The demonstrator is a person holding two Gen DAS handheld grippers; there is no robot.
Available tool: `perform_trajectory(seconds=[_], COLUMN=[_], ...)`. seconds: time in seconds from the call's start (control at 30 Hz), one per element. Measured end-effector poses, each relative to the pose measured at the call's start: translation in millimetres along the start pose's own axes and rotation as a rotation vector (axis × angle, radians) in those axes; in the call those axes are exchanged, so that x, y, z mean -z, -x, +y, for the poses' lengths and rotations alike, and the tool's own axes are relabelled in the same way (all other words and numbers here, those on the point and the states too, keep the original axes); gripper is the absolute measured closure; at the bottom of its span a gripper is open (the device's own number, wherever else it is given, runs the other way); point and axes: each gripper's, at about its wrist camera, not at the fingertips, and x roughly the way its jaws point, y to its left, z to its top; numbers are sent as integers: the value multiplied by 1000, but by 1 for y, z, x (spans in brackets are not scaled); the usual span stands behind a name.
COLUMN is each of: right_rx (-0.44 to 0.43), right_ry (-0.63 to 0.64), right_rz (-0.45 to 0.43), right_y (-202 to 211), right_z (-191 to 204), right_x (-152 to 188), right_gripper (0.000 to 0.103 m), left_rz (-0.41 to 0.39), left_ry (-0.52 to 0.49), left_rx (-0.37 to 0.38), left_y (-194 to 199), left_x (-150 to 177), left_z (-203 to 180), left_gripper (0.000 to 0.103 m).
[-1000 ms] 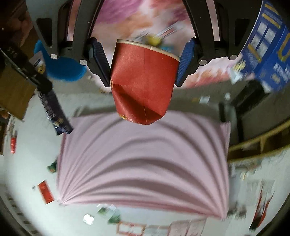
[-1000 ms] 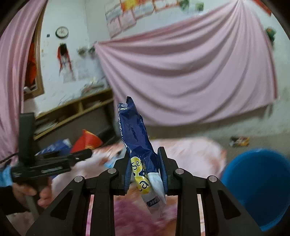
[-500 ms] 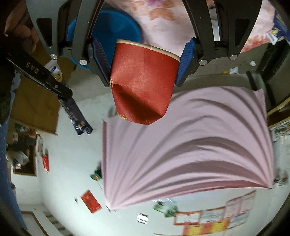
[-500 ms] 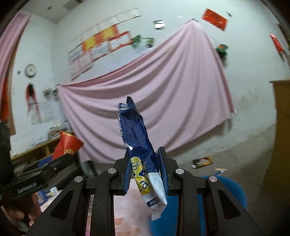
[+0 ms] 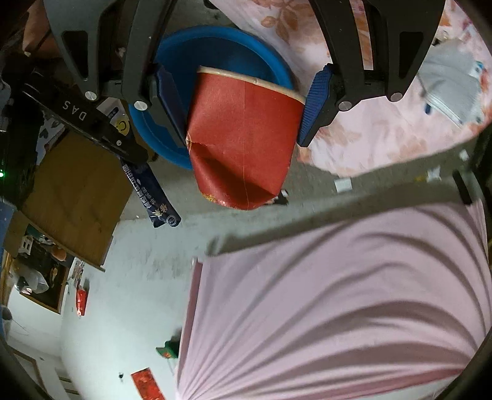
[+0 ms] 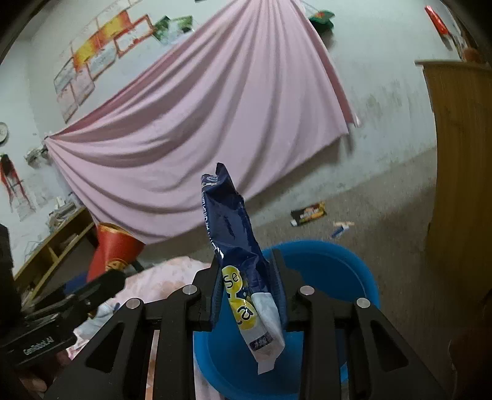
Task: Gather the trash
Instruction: 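Carry both items over the blue bucket and open both grippers to drop them, then move both tools back over the trash on the bed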
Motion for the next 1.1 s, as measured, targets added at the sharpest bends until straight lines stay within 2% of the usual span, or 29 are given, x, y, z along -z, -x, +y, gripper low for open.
perform_trajectory(seconds=[0.23,0.43,0.57,0.7,0.77,0.87,0.9,0.93,0.97,1.0,1.1], right_rx=[13,12,17,35,30,12,8,1,-8,-26,-65], right_ry=[-43,-42,-25,30,63,109,119,130,136,144,177], right_rz=[76,97,89,39,0,-56,-69,-86,-102,-122,-179], right_y=[-11,-16,-15,-10,-4,4,6,8,10,12,19], right_z=[-15,-13,-12,-2,7,22,26,30,35,40,57], right_x=[5,3,5,4,2,0,1,1,1,1,1], right_gripper=[75,68,64,61,58,57,53,49,36,26,19], left_rz=[70,53,-1,-92,-149,-237,-255,-270,-298,-327,-397], left_ry=[81,109,119,127,133,137,136,136,141,149,173], left_rx=[29,11,-28,-71,-93,-122,-132,-144,-164,-177,-213], left_y=[-17,-13,5,28,45,72,78,82,92,100,121], left_x=[5,5,14,21,22,23,25,26,27,30,41], left_z=[2,7,16,28,34,45,49,53,57,62,76], left_gripper=[37,34,33,32,23,18,16,10,4,2,2])
